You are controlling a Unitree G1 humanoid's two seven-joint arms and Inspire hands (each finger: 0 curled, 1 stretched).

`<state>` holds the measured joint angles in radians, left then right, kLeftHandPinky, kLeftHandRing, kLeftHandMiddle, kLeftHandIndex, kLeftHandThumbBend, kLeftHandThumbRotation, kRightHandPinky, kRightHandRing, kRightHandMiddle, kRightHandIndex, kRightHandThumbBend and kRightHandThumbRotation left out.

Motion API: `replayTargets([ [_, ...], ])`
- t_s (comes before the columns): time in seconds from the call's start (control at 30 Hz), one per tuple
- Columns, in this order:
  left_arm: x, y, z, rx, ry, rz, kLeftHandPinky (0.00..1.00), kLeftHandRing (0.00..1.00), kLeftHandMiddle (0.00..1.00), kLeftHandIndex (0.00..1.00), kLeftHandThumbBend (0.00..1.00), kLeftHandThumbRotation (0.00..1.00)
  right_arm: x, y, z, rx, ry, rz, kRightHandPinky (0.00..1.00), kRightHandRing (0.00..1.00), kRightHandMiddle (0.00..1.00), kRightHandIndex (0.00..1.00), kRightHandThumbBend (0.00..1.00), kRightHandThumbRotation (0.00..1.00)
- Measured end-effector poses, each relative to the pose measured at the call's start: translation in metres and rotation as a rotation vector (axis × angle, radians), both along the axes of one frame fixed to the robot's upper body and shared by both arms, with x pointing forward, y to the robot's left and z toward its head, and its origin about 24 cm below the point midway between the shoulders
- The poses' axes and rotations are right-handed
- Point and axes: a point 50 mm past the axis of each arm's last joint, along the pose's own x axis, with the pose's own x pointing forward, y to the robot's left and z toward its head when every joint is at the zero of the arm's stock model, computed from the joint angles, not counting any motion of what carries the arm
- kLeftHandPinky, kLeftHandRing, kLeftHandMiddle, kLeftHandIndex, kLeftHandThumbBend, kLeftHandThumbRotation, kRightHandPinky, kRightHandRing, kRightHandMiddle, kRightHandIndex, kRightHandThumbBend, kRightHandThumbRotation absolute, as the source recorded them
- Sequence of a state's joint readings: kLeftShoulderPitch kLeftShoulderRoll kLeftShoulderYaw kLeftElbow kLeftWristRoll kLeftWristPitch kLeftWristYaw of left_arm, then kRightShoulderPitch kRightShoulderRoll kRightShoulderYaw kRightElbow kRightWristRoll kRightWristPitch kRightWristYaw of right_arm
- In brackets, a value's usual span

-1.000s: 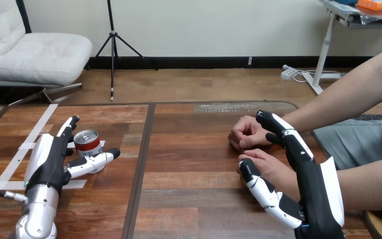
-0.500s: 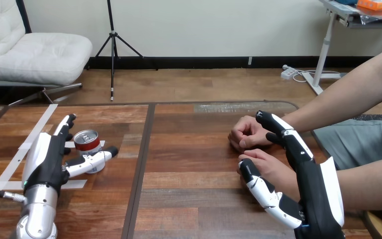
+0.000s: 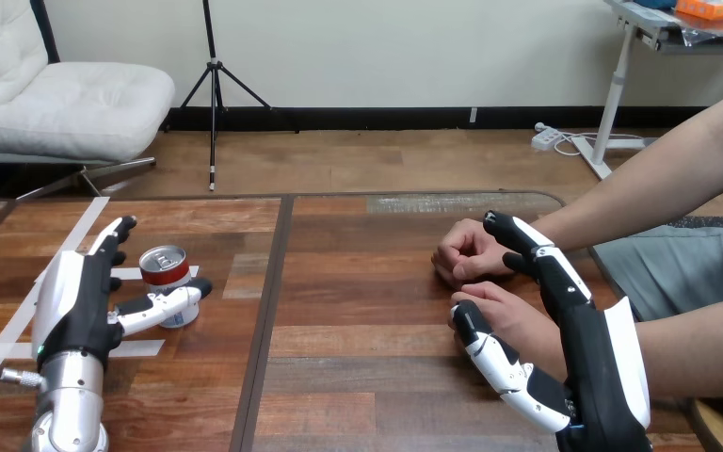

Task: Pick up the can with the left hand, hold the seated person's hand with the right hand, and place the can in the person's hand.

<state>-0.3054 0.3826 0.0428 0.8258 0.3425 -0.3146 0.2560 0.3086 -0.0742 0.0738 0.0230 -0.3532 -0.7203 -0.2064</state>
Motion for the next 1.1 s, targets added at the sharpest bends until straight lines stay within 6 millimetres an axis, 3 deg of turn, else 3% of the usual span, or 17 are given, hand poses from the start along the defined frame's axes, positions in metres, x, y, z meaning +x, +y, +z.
replayTargets([
  [1.1, 0.020, -0.011, -0.009, 0.124, 0.126, -0.048, 0.73, 0.81, 0.85, 0.85, 0.87, 0.33, 0.000, 0.000, 0.003, -0.008, -0.005, -0.001, 0.82, 0.88, 0.86, 0.83, 0.56, 0.47],
])
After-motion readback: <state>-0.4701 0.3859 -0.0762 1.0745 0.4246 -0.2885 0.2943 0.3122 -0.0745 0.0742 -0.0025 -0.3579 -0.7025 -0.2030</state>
